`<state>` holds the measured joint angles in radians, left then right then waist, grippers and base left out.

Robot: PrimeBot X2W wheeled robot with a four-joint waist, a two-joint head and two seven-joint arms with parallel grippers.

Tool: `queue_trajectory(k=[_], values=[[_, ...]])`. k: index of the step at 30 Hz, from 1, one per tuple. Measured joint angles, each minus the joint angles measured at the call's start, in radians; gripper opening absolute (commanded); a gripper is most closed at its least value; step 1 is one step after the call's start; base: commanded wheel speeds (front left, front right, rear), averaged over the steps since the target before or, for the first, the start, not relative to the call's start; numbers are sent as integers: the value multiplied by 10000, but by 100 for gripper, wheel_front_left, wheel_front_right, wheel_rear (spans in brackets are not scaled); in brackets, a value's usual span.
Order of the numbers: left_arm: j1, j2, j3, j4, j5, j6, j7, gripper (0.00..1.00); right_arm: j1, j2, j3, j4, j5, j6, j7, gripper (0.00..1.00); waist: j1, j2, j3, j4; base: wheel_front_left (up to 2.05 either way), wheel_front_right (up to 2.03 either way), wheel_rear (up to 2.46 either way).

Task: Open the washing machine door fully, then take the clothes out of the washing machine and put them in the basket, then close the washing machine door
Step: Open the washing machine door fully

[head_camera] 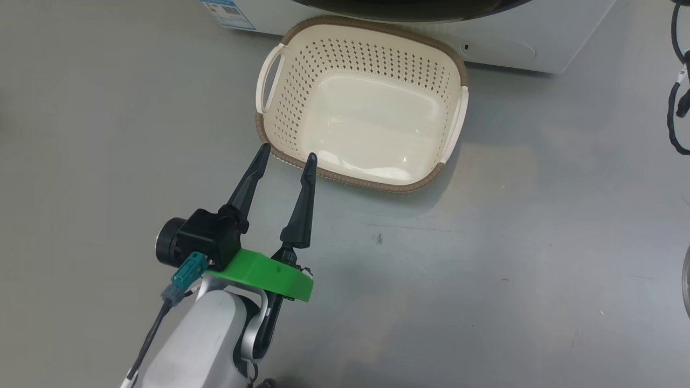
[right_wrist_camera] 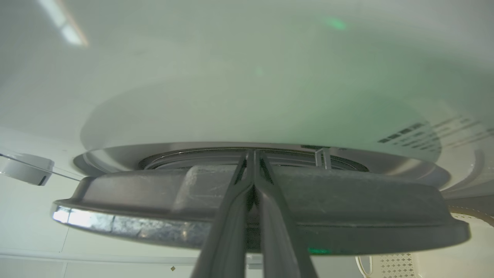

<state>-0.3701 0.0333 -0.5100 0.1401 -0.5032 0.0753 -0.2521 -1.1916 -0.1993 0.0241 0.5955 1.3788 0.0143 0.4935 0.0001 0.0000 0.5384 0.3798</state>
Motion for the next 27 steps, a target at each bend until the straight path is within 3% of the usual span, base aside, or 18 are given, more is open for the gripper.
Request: queue_trajectory(k=[12,27], values=[[-95,-6,-67,-98,-54,113,-2,100,-519,-140,-15,640,244,-46,619,0,0,0,181,123,0,0,0],[-177,-8,-84,-33,-56,180,-2,100,-615,-240,36,1248,1016,362,2186,0,0,0,96,-90,0,0,0]])
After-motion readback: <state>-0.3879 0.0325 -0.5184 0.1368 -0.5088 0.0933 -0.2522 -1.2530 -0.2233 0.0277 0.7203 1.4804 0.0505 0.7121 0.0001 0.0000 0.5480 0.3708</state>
